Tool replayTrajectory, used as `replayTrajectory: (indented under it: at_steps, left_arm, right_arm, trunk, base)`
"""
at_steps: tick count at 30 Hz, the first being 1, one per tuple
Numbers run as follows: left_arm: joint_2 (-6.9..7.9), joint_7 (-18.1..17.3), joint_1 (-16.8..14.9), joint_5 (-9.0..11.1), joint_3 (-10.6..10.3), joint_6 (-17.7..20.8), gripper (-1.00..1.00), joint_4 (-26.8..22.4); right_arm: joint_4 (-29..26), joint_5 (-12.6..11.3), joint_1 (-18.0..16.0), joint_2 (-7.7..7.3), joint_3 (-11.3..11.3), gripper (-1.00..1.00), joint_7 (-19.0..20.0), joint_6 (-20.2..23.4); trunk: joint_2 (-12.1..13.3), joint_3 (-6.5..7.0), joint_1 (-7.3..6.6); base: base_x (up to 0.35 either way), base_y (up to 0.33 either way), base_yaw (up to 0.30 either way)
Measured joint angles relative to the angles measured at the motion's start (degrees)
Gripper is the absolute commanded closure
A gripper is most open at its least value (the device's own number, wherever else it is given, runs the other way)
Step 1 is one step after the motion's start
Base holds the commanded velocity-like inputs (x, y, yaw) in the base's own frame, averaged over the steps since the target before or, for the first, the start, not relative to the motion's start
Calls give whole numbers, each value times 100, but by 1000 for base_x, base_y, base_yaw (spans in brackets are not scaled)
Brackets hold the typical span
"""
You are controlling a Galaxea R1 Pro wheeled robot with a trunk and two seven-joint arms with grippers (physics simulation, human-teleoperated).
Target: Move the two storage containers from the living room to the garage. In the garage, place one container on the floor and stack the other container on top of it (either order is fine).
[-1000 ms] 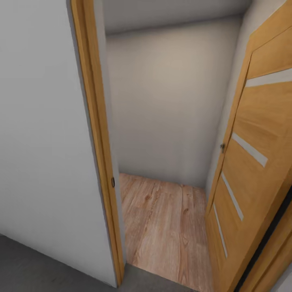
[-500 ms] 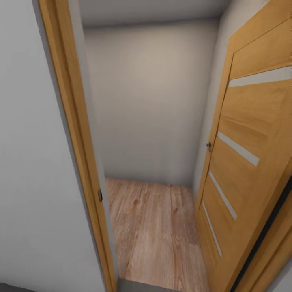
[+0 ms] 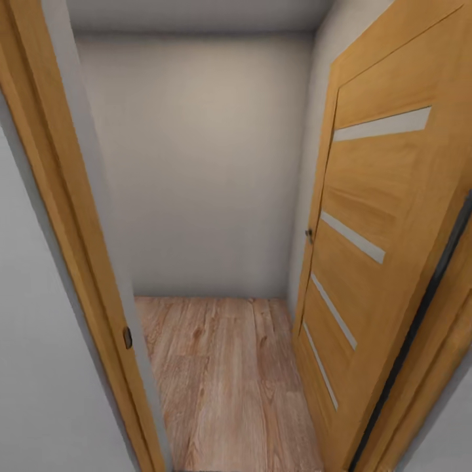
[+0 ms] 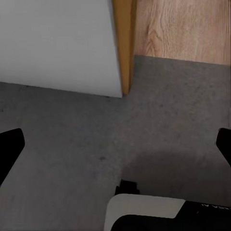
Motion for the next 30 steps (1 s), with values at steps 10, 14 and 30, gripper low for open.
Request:
replayTrajectory:
  at_steps: [10,14,30]
  left_arm:
    - [-6,12,1,2,0,3,-100,-1]
    - [-4,39,2,1,0,18,-100,-2]
    - [-8,44,2,1,-1,0,-100,-3]
  right_arm:
    - [2,2,-2,11,-5,-100,1,-1]
    - [2,-14,-2,24,-8,-100,-1,-1]
    - [4,-1,-3,36,-8,-100,1,-8]
  trunk:
    - [0,0,0]
    - [0,0,-2]
    - [0,0,0]
  base:
    - [7,-6,-79]
    - [188,-156,-3]
    - [130,-103,59]
